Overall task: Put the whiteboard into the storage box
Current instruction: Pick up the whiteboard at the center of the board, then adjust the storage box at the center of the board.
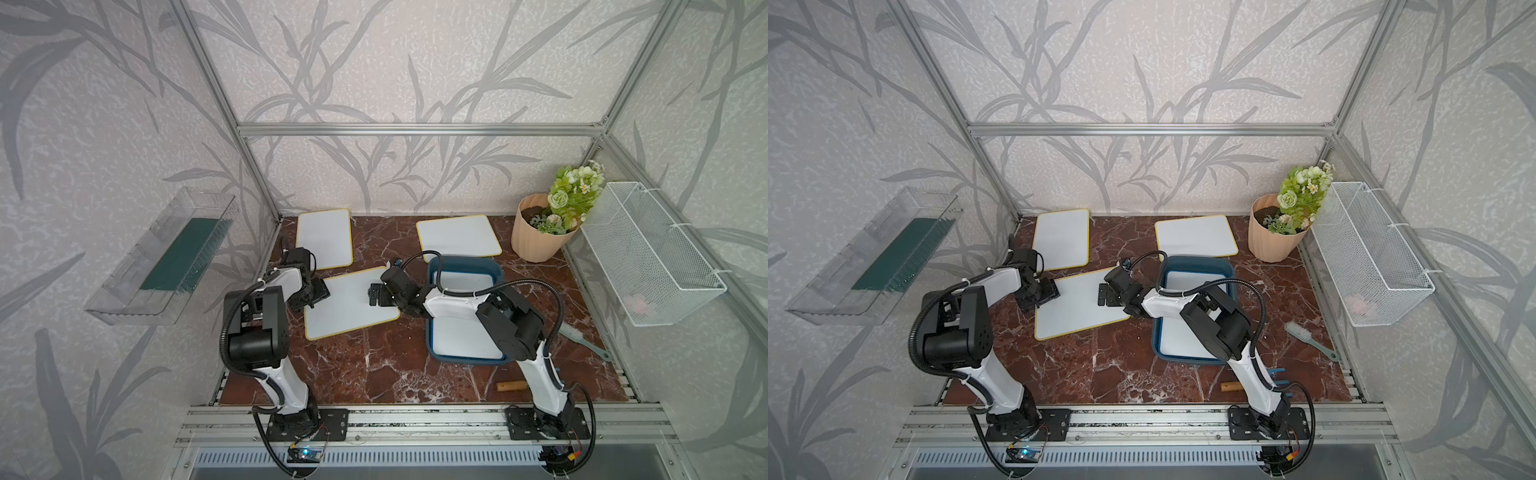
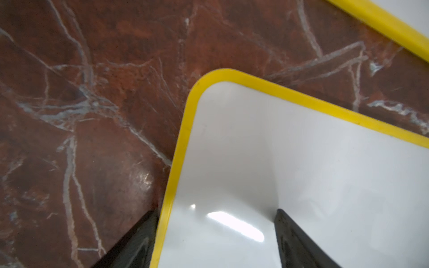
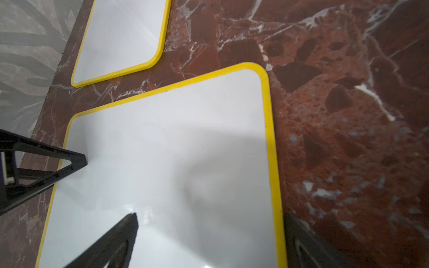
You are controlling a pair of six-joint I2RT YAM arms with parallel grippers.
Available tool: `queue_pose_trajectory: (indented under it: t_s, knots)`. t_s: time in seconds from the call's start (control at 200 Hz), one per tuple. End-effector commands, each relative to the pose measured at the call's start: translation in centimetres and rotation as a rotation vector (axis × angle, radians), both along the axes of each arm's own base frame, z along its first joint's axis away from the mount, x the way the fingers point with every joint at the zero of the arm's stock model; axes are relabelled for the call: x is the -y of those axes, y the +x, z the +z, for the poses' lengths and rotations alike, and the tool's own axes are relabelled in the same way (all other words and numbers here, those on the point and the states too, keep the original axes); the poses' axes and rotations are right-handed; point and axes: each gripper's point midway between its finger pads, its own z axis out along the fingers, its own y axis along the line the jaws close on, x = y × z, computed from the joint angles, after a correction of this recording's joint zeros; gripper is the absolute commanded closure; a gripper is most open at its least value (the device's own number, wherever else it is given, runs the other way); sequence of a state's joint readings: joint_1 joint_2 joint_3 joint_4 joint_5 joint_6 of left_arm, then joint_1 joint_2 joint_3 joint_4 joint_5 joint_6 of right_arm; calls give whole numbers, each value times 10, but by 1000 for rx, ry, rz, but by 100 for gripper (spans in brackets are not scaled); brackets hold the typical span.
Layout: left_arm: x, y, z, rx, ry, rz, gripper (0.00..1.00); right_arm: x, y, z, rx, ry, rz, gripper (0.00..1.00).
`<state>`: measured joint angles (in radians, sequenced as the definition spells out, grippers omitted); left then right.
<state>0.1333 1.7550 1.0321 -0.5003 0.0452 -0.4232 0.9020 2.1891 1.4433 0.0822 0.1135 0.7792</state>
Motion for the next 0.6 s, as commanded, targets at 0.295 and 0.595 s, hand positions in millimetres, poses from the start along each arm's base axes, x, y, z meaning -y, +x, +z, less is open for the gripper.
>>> queue_pose_trajectory:
  t_s: [0.295, 0.595]
  knots:
    - [41, -21, -3, -43, -77, -16, 22, 41, -28, -45, -179, -101, 7, 1]
    - [64, -20, -6, 5, -146, 3, 22, 67, -31, -46, -191, -144, -6, 1]
